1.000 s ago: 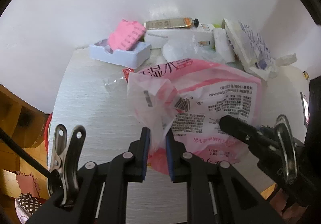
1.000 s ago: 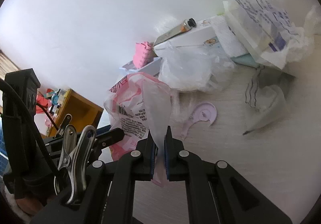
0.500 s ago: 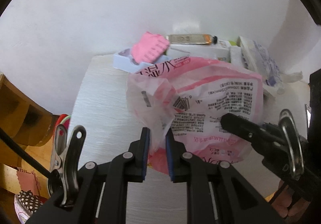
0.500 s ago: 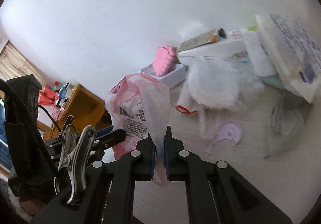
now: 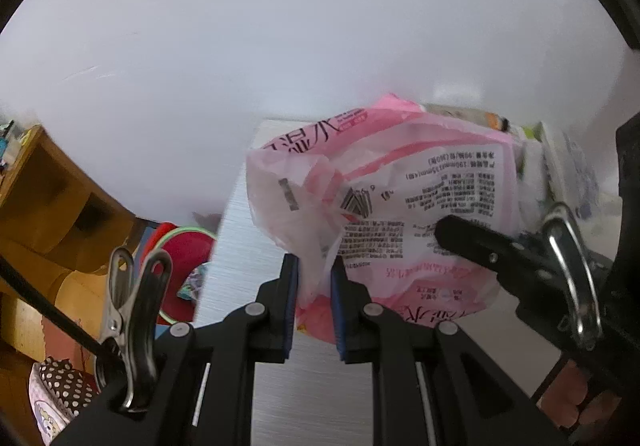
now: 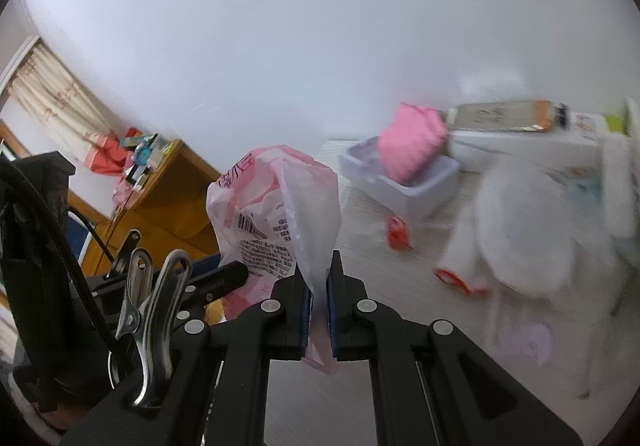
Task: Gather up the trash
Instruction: 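Lift the pink-and-white bag with both grippers and carry it to the red bucket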
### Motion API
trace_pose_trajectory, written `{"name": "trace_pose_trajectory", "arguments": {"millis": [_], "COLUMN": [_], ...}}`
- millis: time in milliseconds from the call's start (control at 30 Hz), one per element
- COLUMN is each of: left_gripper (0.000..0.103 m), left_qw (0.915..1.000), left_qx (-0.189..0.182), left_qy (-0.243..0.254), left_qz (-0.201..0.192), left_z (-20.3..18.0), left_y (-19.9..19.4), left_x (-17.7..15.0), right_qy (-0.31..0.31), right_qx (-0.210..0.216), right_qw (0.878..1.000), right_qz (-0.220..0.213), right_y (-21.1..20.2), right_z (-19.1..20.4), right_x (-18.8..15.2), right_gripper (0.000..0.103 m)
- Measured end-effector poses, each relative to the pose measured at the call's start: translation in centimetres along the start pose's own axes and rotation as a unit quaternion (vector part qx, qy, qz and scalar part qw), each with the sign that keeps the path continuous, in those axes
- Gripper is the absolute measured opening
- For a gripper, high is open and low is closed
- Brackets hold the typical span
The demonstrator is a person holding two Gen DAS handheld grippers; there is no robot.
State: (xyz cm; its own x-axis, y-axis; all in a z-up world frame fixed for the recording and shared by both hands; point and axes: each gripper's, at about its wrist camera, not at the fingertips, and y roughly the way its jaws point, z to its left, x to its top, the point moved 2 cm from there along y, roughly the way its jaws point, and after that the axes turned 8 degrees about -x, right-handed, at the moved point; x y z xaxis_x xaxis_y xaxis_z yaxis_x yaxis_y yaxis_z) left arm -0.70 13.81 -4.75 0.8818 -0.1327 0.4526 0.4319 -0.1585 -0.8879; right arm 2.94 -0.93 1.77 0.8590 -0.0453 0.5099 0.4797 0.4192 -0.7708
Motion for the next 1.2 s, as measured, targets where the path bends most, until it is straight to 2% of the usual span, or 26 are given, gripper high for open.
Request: {"name": "trace_pose_trajectory", "arguments": {"millis": [233,533,767,900,1200], "left_gripper": [0.016,0.016,0.016,0.016,0.016], "left_qw": [0.9992,0.9960,0.9941,0.9930,0.9892], "left_qx": [0.017,0.032,0.038,0.040,0.036], "left_qy": [-0.034,-0.083,-0.101,-0.110,-0.142], "left_qz": [-0.007,-0.008,-0.011,-0.014,-0.004], "left_z": [3.7,7.8,10.3,11.5,13.9], "left_y": [-0.7,-1.4,-2.6,-3.3,-3.8], "left_x": [0.6,0.2,0.8,1.0,0.8], "right_qy": [-0.021,-0.057,-0.097,-0.080,-0.110], "right_qx": [0.026,0.031,0.041,0.060,0.043], "right_qw": [0.999,0.997,0.993,0.992,0.989], "right_qz": [0.013,0.034,0.054,0.072,0.093], "right_y": [2.7,5.2,7.8,8.6,11.3], "right_z": [2.8,7.1,10.7,11.7,15.6], "right_x": [1.8,2.9,3.6,4.3,5.3], "right_gripper": [0.008,0.008,0.008,0.008,0.008]}}
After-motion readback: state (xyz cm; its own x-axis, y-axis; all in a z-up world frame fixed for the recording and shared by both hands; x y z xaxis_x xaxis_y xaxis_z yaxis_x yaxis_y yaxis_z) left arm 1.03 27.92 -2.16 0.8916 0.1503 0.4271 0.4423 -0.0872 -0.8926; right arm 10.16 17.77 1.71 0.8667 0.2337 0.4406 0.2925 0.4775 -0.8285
